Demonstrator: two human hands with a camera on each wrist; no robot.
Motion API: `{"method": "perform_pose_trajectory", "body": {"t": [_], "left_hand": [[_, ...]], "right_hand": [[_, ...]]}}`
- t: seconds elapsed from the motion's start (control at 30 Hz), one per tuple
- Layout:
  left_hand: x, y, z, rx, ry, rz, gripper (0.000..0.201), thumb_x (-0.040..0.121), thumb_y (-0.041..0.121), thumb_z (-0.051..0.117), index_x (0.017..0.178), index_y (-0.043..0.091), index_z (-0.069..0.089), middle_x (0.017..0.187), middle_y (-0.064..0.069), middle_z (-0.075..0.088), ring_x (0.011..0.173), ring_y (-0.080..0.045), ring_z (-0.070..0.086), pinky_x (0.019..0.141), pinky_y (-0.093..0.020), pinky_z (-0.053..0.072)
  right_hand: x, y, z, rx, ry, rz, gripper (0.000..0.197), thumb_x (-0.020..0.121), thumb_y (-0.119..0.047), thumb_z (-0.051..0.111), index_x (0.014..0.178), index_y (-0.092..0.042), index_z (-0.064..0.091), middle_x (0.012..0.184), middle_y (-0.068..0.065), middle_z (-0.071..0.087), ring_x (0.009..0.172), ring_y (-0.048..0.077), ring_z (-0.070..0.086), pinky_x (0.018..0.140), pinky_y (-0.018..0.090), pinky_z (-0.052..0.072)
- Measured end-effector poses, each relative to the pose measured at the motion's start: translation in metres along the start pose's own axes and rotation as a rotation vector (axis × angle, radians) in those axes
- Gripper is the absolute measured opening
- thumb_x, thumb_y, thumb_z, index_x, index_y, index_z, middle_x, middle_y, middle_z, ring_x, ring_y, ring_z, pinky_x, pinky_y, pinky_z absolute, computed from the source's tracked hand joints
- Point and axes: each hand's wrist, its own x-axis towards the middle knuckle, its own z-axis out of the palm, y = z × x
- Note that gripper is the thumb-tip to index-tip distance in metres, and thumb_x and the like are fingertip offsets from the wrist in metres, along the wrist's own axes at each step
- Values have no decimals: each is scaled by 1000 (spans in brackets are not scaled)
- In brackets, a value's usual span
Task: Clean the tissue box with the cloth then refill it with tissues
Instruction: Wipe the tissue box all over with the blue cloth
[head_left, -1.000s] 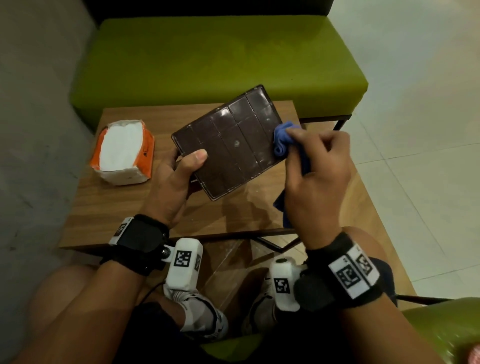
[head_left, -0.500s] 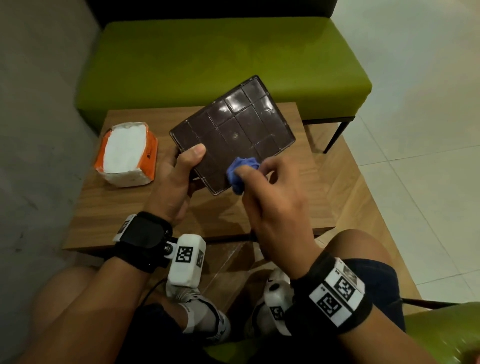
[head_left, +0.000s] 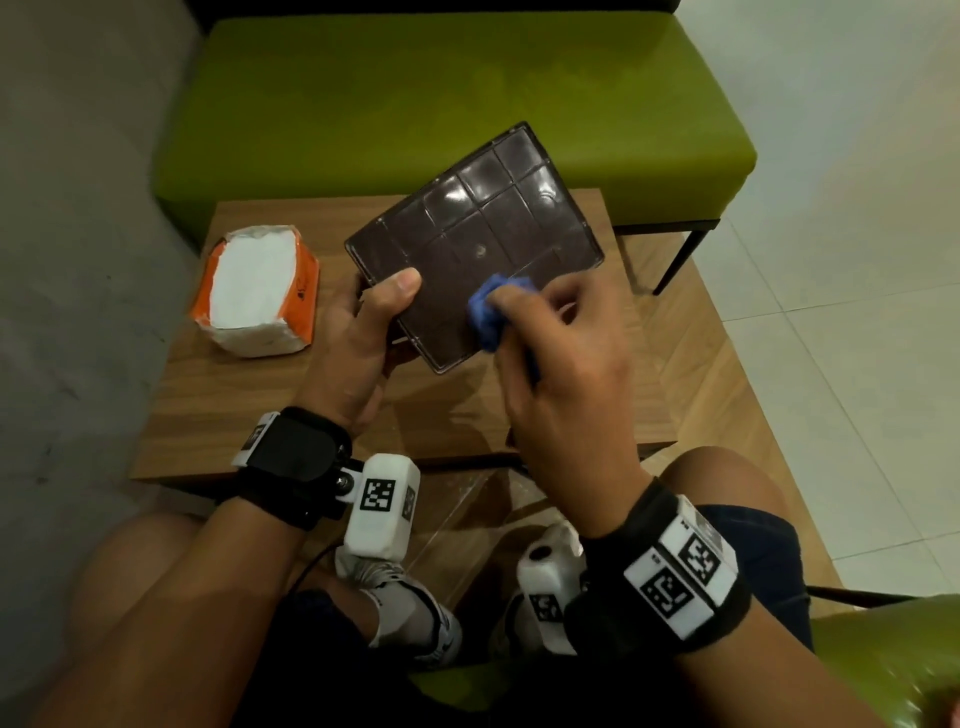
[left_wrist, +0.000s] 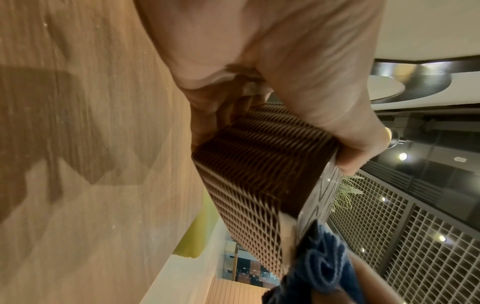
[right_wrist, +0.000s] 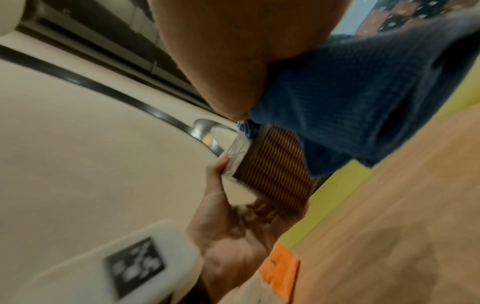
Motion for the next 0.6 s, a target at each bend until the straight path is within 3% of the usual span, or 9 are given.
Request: {"method": "perform_pose_trajectory", "body": {"t": [0.07,0.23,0.27,0.37,0.53,0.6], "left_hand": [[-1,0,-1,-5,-2,-7,78,88,49,73,150,3,57,138,-24,70,126,-44,70,90,-48,63],[-4,-2,0,16,-6,-14,85,86,50,74,146,-6,54,133,-28,70,116,-38,73,85,-44,63],[-4,-2,-2,14,2,-15,84,86,50,75,146,-6,55,134,-29,69,117,-40,73,87,-45,63],[-7,-6,-8,12,14,-29,72,90,46,73,145,2,60,136,-26,71,125,-46,70,105,-64,57],[-11,-4,-3,39,-9,-41,71,89,48,73,146,7,60,139,-24,70,128,-46,68,107,-71,53],[-11,0,-3,61,-2,-26,71,89,47,73,146,6,60,137,-23,71,127,-44,69,108,-70,53]], "right_hand": [[-7,-2,-1,-8,-104,-76,16,99,-10,66,113,-8,74,105,12,53,91,20,49,64,36,46],[-1,0,3,50,-26,4,18,100,-12,65,114,-8,74,107,10,53,93,19,50,67,35,47],[-5,-4,4,42,-78,-30,17,100,-12,65,113,-8,74,107,11,53,92,18,49,66,34,47],[-14,-2,0,25,-269,-150,17,99,-15,65,114,-10,73,109,11,52,93,18,49,63,34,50],[-3,0,1,39,-103,-30,17,97,-11,67,114,-10,74,106,10,52,92,19,50,63,38,48],[-11,-8,0,23,-184,-81,14,99,-12,67,111,-9,73,105,10,51,91,18,48,63,35,47]]}}
